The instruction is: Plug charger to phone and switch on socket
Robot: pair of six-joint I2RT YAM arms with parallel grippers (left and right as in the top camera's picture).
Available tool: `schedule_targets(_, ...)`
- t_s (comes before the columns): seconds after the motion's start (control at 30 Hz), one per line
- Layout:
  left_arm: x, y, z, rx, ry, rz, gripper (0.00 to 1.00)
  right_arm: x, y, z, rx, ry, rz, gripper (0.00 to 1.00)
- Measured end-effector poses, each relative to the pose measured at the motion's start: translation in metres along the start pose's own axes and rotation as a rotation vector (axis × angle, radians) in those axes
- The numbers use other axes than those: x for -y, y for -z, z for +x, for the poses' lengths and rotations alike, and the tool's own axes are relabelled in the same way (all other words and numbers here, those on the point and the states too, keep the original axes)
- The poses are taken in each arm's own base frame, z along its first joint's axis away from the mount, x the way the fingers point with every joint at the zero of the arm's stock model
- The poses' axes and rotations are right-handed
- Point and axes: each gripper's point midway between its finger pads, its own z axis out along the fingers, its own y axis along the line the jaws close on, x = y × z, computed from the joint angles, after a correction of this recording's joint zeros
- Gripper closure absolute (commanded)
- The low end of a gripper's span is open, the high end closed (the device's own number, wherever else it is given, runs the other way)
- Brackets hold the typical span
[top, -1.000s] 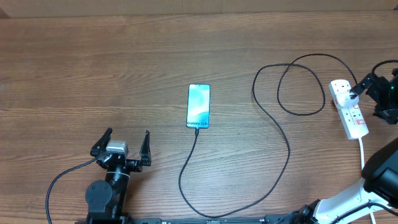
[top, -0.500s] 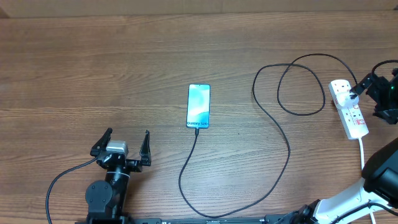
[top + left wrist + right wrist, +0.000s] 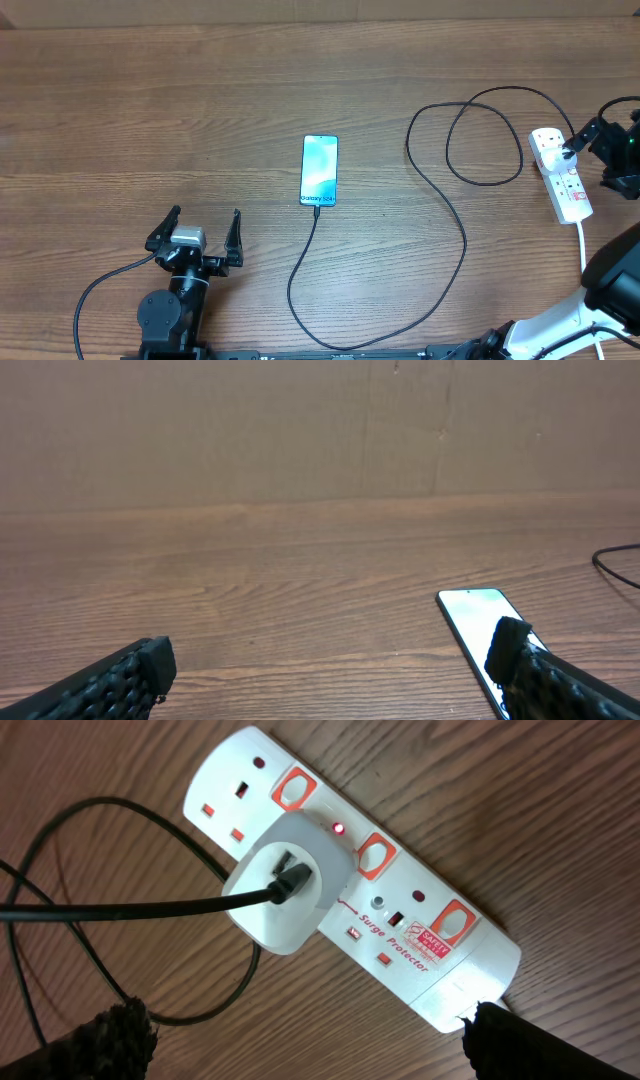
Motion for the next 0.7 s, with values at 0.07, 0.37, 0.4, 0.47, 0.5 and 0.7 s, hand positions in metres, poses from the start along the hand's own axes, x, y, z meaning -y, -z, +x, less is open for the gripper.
schedule_targets(0.07,0.0,0.0,0.0,0.0,0.0,0.0,0.0,-0.002,0.009,-0.001,0.024,0.005,-0.003,0.0)
schedule_targets(0.37,0.0,0.0,0.0,0.0,0.0,0.0,0.0,-0.027,0.114,0.002,0.301,0.072,-0.037,0.0)
schedule_targets(0.4,0.0,0.0,0.0,0.0,0.0,0.0,0.0,-0.029,0.122,0.004,0.321,0.077,-0.04,0.0)
schedule_targets(0.47,0.0,0.0,0.0,0.0,0.0,0.0,0.0,-0.032,0.136,0.007,0.36,0.086,-0.044,0.0)
schedule_targets(0.5,0.0,0.0,0.0,0.0,0.0,0.0,0.0,-0.033,0.141,0.008,0.373,0.089,-0.046,0.0)
schedule_targets(0.7,0.0,0.0,0.0,0.0,0.0,0.0,0.0,-0.051,0.154,0.017,0.405,0.14,-0.067,0.0)
